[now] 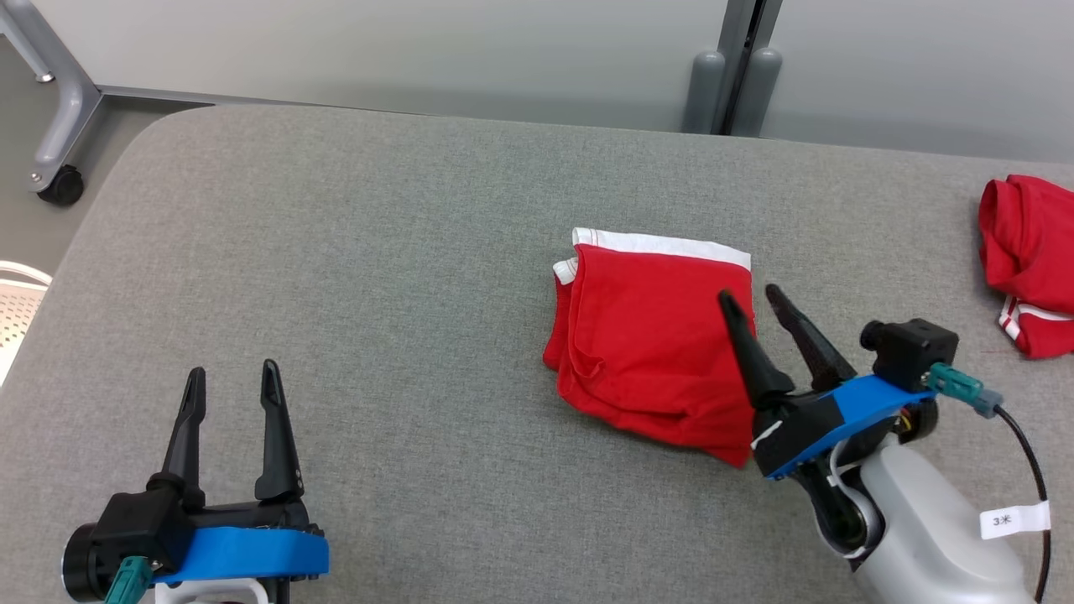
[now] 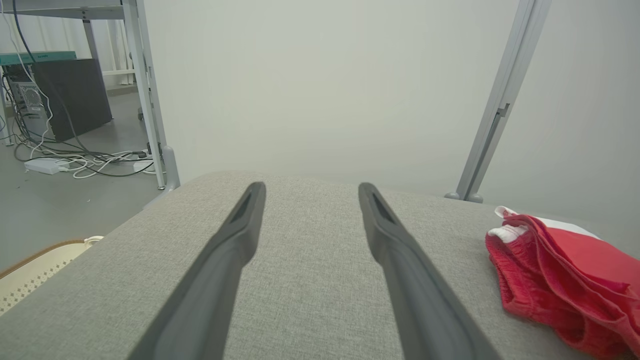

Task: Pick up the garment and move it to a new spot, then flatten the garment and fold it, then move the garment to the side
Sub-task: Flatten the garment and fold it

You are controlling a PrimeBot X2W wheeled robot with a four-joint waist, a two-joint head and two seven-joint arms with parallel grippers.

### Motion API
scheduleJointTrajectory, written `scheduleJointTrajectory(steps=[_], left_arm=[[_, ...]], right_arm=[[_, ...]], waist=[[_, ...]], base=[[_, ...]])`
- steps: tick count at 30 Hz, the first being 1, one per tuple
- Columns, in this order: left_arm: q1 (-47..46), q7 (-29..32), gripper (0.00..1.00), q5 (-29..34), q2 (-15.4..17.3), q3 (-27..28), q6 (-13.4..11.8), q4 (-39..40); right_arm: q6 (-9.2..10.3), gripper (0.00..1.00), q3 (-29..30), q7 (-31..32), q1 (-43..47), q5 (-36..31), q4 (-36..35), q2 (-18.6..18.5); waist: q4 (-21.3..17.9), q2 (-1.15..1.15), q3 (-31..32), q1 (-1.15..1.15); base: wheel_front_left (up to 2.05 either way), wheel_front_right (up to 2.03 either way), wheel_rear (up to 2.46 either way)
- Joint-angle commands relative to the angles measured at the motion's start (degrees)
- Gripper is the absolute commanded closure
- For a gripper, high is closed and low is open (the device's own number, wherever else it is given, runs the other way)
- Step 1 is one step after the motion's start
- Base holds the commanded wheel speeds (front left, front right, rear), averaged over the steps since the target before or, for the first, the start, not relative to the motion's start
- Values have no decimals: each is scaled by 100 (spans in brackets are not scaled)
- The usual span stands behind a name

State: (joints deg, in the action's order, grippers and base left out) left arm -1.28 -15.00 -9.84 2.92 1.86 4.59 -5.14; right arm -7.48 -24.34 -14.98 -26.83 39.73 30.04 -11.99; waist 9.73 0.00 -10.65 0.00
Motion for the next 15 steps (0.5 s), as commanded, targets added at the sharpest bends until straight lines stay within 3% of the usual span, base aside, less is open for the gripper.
scheduleJointTrajectory(steps=[1, 2, 6, 15], left_arm=[[-20, -24, 0, 26, -4, 2, 13, 23], [-24, -24, 0, 28, -5, -6, 18, 20], [-87, -24, 0, 31, -4, -58, 35, -13], [-136, -24, 0, 70, -5, -43, 79, -64]], right_arm=[[-3, 76, 44, -24, 11, -107, 74, -27], [-3, 100, 113, -23, -7, -150, 185, -4], [-3, 100, 73, -25, -185, -687, 597, 81], [-3, 100, -518, -26, -290, -955, 1193, 688]], waist=[[10, 0, -4, 0], [21, 0, -12, 0], [100, 0, -62, 0], [232, 0, -104, 0]], base=[[0, 0, 0], [0, 0, 0], [0, 0, 0], [0, 0, 0]])
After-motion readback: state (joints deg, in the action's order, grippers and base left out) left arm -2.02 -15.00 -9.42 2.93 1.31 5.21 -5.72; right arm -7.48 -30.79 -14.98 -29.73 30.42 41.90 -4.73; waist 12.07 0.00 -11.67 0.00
